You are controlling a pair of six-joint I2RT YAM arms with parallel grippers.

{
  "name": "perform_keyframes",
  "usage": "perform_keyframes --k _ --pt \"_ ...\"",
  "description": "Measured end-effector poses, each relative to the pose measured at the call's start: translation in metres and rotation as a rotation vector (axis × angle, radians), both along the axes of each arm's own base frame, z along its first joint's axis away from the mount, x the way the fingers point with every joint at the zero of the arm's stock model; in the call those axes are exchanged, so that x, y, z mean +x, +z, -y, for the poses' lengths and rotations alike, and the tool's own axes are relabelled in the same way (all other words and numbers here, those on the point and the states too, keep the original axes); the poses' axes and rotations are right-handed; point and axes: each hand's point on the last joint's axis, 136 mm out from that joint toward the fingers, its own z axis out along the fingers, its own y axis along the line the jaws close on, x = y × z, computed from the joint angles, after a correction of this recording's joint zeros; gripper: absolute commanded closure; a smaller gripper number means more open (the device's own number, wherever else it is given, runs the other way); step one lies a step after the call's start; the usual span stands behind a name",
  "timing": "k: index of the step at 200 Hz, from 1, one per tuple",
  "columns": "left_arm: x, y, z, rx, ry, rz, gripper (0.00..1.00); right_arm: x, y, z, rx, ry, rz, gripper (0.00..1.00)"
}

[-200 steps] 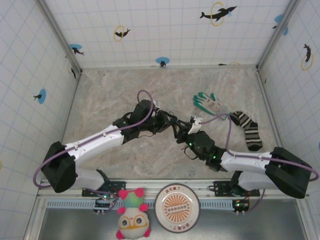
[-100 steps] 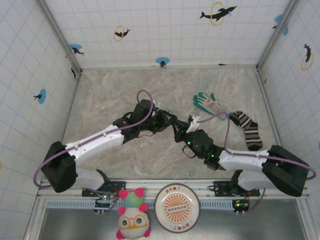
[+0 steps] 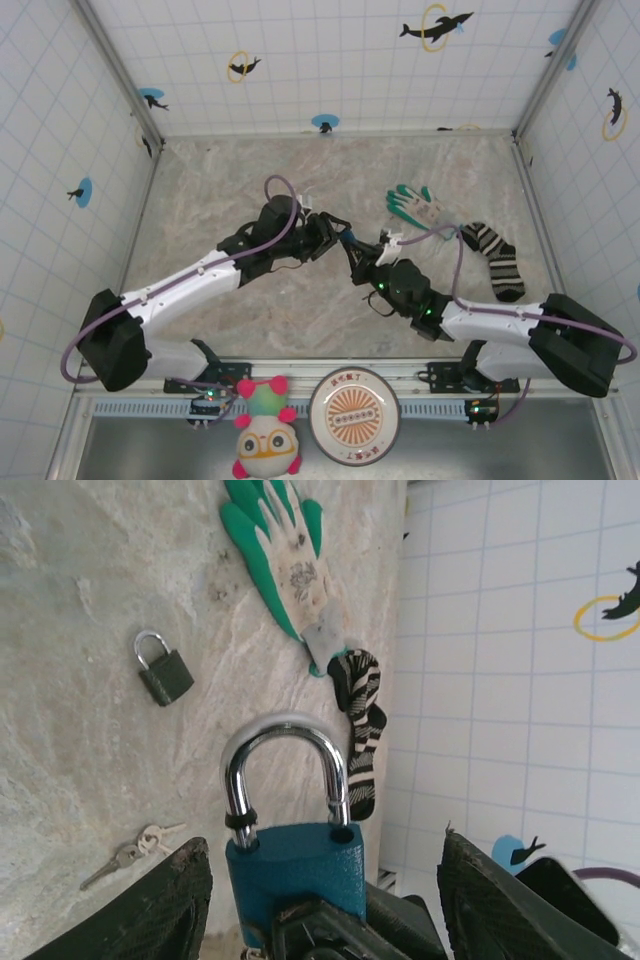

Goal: Unlock with the key

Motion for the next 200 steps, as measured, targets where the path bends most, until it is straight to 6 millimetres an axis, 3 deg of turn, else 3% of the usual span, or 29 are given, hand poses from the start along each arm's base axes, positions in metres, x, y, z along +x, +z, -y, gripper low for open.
perform_keyframes --k 58,102,151,200 --pt "0.012 0.006 -0.046 0.106 0.083 0.074 0.39 0.001 0.002 0.009 0.003 0.051 -0.018 1.0" --pt "0.009 0.004 -0.073 0.223 0.086 0.139 0.38 -0.005 -0.002 0.002 -0.001 0.169 -0.044 1.0" --pt "0.003 0.0 -0.07 0.26 0.003 0.179 0.37 -0.021 -0.004 -0.01 0.004 0.303 -0.062 1.0" --pt "-0.002 -0.009 -0.054 0.231 -0.091 0.156 0.43 -0.032 -0.004 -0.017 0.008 0.378 -0.066 1.0"
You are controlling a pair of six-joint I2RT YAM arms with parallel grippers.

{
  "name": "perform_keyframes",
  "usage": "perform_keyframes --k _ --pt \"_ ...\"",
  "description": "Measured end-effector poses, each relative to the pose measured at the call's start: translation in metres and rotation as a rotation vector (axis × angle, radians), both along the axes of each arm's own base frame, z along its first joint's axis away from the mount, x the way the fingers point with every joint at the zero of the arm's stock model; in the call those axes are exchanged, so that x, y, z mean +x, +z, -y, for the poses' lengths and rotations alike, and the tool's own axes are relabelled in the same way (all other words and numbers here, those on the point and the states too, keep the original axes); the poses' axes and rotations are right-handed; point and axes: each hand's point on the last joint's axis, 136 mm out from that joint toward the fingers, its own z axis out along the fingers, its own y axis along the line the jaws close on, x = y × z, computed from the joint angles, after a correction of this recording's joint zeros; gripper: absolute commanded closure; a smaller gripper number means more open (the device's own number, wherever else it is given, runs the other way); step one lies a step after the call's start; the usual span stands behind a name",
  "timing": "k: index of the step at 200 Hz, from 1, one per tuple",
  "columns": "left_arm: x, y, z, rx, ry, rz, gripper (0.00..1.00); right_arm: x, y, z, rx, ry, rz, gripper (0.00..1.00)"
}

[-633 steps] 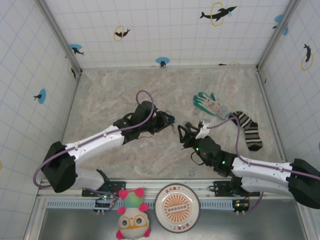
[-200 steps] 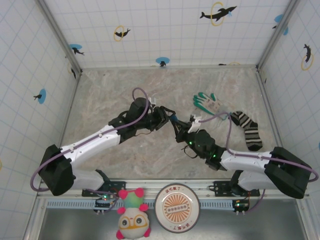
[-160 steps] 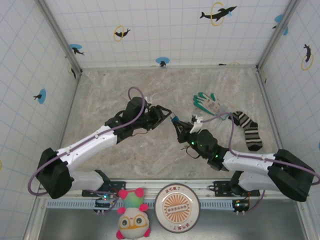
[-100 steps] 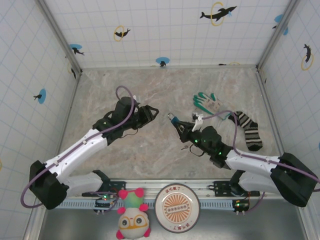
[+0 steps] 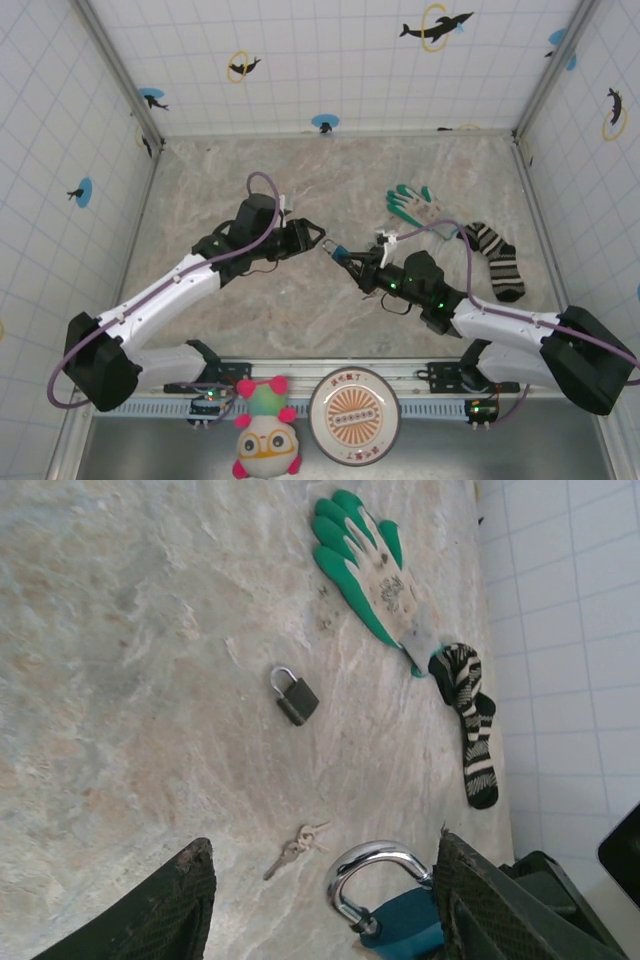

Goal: Unlock with the key

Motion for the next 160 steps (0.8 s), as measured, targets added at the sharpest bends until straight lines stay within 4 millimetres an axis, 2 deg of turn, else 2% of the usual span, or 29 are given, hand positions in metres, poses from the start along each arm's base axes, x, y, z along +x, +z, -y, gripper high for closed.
perform_keyframes --k 41,129,160 --pt "-0.003 0.007 0.01 -0.048 -0.047 0.004 0.45 -0.003 0.003 -0.001 0.009 0.019 0.005 1.0" --pt "-0.003 -0.005 0.017 -0.042 -0.075 -0.029 0.55 -0.009 0.007 -0.004 0.022 0.055 0.011 1.0" --pt "-0.004 -0.007 0.016 -0.03 -0.085 -0.024 0.57 -0.014 0.015 -0.004 0.033 0.079 0.037 1.0"
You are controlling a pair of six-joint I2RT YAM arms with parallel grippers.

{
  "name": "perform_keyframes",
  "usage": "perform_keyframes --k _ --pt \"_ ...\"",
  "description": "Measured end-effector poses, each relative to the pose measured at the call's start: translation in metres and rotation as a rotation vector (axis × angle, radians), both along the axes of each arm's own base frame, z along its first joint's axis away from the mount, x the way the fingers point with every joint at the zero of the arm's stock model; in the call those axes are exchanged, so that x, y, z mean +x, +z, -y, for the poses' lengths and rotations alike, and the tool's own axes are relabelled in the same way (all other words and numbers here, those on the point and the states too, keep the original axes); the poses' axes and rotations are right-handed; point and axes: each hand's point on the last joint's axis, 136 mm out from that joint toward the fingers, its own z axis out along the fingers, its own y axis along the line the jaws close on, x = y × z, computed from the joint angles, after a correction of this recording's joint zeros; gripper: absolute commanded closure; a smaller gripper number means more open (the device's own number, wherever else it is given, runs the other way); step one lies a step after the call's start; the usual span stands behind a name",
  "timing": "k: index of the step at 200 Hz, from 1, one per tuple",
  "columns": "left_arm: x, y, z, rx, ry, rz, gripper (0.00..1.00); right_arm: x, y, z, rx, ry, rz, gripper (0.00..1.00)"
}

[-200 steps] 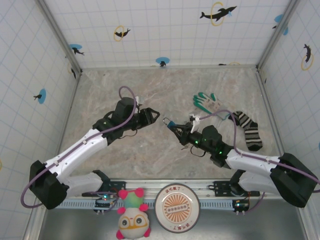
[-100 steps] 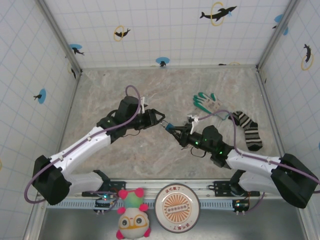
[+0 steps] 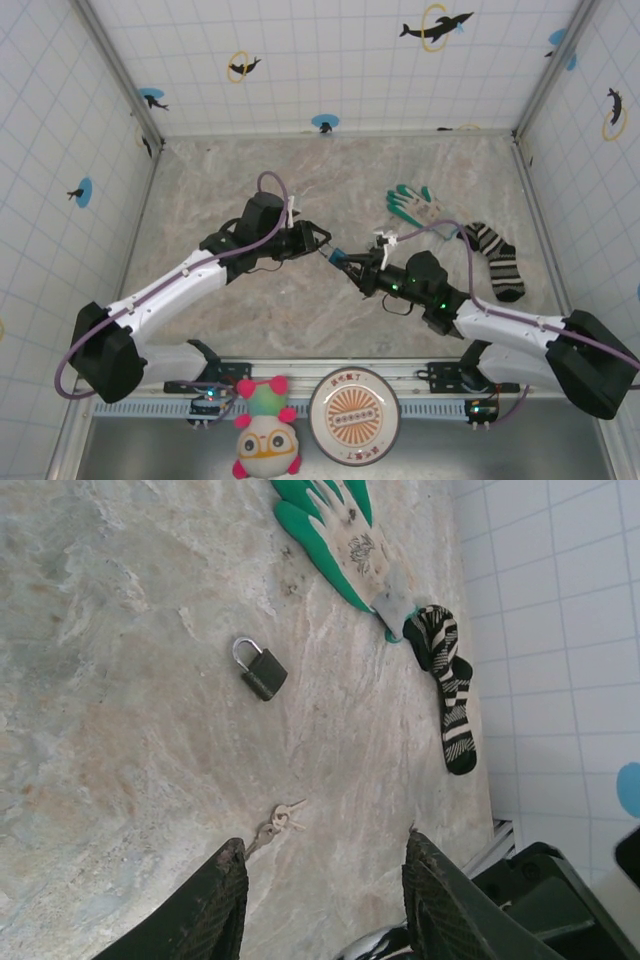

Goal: Unlock with the key

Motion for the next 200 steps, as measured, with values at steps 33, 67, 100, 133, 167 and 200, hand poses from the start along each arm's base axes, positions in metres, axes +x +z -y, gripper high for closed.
perform_keyframes --k 33,67,100,133,167,200 --pt "0.0 -0.004 0.001 0.009 -0.003 -0.007 0.61 -0.004 0.014 0.003 0.021 0.005 0.047 1.0" --pt "0.0 -0.005 0.001 0.009 -0.004 -0.008 0.63 -0.005 0.019 0.007 0.016 0.0 0.071 1.0" --pt "-0.002 -0.003 0.003 -0.002 -0.018 -0.011 0.65 0.0 0.018 0.012 -0.001 -0.043 0.078 1.0" --pt "-0.001 0.003 0.007 -0.027 -0.032 0.002 0.67 0.005 0.024 0.019 0.004 -0.093 0.093 1.0" --pt "-0.003 0.004 0.01 -0.049 -0.051 0.006 0.69 0.01 0.023 0.031 0.007 -0.16 0.1 1.0" --pt "-0.005 0.001 0.009 -0.047 -0.05 0.0 0.56 0.018 0.02 0.043 0.003 -0.225 0.101 1.0"
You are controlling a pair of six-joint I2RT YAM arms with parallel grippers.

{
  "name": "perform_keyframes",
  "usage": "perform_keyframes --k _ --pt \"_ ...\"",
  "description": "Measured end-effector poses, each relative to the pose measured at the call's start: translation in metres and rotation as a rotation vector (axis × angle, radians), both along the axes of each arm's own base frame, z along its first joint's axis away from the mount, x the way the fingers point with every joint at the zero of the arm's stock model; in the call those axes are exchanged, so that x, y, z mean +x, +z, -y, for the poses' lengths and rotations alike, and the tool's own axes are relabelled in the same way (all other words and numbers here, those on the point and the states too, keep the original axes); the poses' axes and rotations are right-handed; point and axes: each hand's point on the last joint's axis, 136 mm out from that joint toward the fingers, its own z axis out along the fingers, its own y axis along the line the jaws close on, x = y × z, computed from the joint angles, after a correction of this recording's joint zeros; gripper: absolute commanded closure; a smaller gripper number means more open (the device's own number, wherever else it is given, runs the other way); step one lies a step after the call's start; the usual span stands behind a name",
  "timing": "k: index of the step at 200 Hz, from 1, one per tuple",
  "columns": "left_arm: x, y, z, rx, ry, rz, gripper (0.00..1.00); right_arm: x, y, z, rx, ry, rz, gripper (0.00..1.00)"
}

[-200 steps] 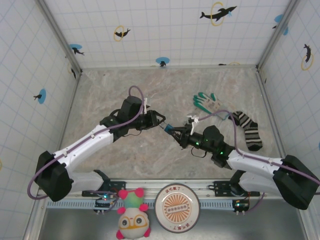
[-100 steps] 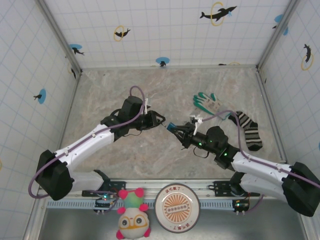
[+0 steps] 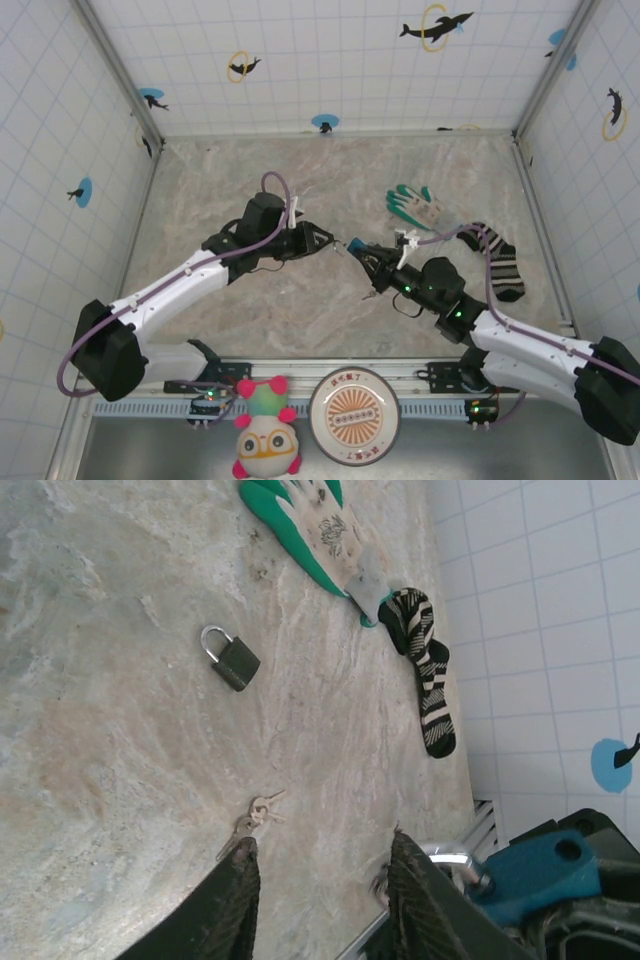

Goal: Unlock with the key

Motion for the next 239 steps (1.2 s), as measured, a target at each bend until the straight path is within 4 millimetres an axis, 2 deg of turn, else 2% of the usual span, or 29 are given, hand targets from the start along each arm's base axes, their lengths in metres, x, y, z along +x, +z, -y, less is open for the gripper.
perform_keyframes --k 35,68,92,144,168,181,239 --pt "0.006 0.005 -0.016 0.033 0.095 0.033 0.48 0.005 0.002 0.005 0.007 -0.036 0.0 1.0" --pt "0.005 0.02 -0.04 0.033 0.199 0.096 0.47 0.01 -0.005 0.009 0.012 -0.061 -0.027 1.0" --pt "0.007 0.024 -0.048 0.03 0.242 0.113 0.46 0.014 -0.022 0.007 -0.011 -0.072 -0.077 1.0" --pt "0.005 0.01 -0.051 0.042 0.261 0.083 0.46 0.027 -0.072 -0.01 -0.046 -0.078 -0.211 1.0" --pt "0.005 0.008 -0.051 0.037 0.264 0.081 0.45 0.029 -0.1 -0.026 -0.071 -0.061 -0.284 1.0" --pt "0.005 0.007 -0.051 0.037 0.265 0.08 0.46 0.032 -0.11 -0.037 -0.062 -0.044 -0.316 1.0" --pt "0.004 0.012 -0.052 0.015 0.274 0.083 0.45 0.059 -0.126 -0.096 0.111 0.034 -0.412 1.0"
